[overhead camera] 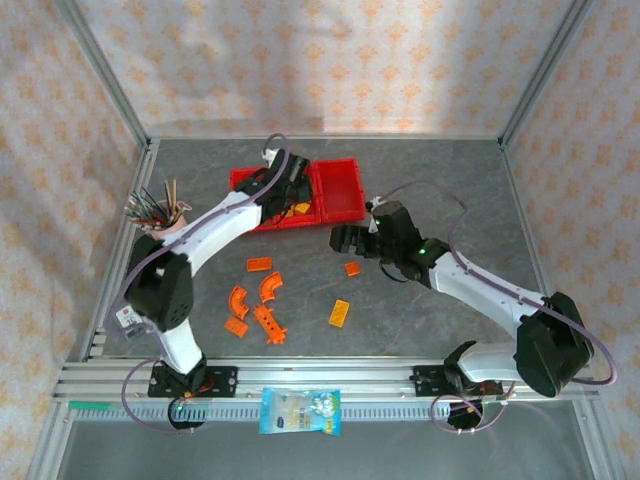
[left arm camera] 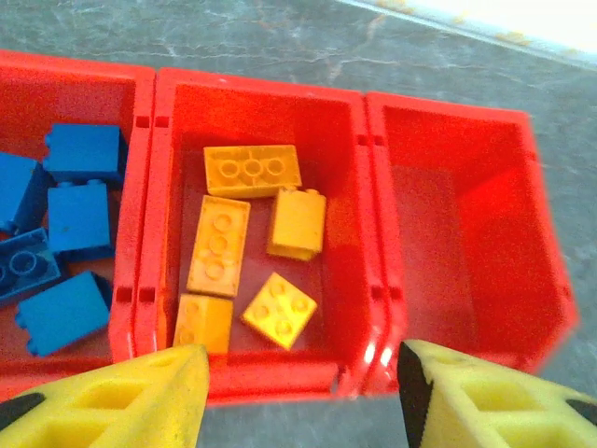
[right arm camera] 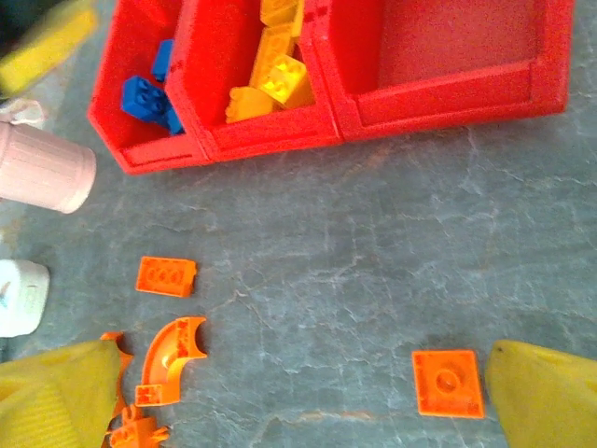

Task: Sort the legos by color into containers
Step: Pick up the lego from the bottom-center of the table.

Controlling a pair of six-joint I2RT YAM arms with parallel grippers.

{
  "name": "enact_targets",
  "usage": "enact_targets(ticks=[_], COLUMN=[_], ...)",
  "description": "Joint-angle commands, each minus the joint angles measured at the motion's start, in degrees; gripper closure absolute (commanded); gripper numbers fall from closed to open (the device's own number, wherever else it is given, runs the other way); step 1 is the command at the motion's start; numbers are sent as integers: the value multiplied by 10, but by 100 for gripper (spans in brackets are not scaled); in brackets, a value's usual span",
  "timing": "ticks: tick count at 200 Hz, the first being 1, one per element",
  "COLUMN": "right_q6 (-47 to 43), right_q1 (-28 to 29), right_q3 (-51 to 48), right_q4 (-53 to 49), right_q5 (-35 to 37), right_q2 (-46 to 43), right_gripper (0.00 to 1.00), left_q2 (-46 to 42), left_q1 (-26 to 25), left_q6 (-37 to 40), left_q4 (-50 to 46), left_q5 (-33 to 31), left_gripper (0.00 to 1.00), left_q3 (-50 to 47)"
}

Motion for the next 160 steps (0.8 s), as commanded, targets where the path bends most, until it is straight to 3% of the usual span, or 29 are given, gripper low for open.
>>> enact_targets(ticks=[1, 80, 122, 160], right_q6=[6, 105, 182, 232], right_q1=[15, 102, 174, 222], right_q3=[12, -20, -28, -30], right_q4=[-67, -157, -165, -147], right_q5=[44, 128, 153, 155], right_q2=[4, 12, 51, 97], right_gripper=[0, 6, 10, 17], left_q2=[-56, -257, -345, -384], left_q1=[-19, -87, -93, -93], left_q6=[-2, 2, -2, -3], left_q4=[13, 48, 93, 89], left_q5=[16, 77, 113, 115], left_gripper=[36, 13, 3, 1], left_q3=[-73, -298, -397, -434])
